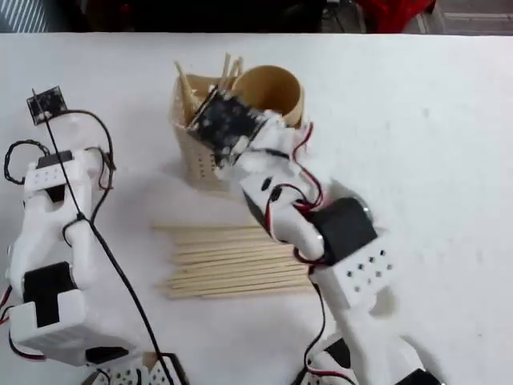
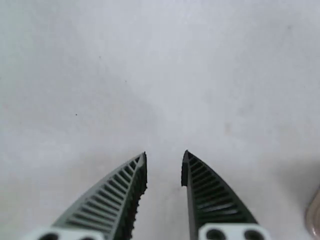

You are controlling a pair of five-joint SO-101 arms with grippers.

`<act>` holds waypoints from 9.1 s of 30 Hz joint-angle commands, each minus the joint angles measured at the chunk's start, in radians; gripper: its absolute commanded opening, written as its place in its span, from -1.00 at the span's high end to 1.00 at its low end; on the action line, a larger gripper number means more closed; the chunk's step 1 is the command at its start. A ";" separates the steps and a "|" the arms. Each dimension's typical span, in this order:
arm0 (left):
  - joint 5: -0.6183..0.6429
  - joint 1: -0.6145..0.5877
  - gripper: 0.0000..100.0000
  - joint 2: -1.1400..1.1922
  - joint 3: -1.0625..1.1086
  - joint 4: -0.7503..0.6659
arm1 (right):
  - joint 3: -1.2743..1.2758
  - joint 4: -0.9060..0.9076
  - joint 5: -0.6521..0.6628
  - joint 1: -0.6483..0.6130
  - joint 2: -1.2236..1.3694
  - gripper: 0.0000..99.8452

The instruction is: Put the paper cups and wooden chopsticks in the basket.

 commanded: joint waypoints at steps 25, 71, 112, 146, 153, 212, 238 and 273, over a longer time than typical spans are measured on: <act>-0.012 0.007 0.73 -0.004 -0.006 -0.017 | -0.353 -0.676 -0.305 -0.004 0.392 0.97; -0.014 0.002 0.73 -0.004 -0.002 -0.017 | 0.215 0.394 0.388 0.093 0.315 0.48; -0.014 0.007 0.73 -0.004 -0.002 -0.015 | 0.629 -0.329 1.026 0.506 0.573 0.98; -0.014 0.002 0.73 -0.004 -0.002 -0.017 | 0.695 0.085 0.611 0.142 0.174 0.75; -0.014 0.002 0.73 -0.004 -0.002 -0.017 | 0.654 0.081 0.601 0.140 0.150 0.56; -0.014 0.004 0.73 -0.004 -0.003 -0.017 | -0.224 0.008 0.087 -0.056 0.180 0.97; -0.014 0.022 0.73 -0.004 -0.003 -0.017 | -0.459 -0.418 -0.319 0.030 0.579 0.96; -0.014 0.018 0.73 -0.004 -0.003 -0.017 | 0.347 -0.041 0.370 -0.153 0.607 0.58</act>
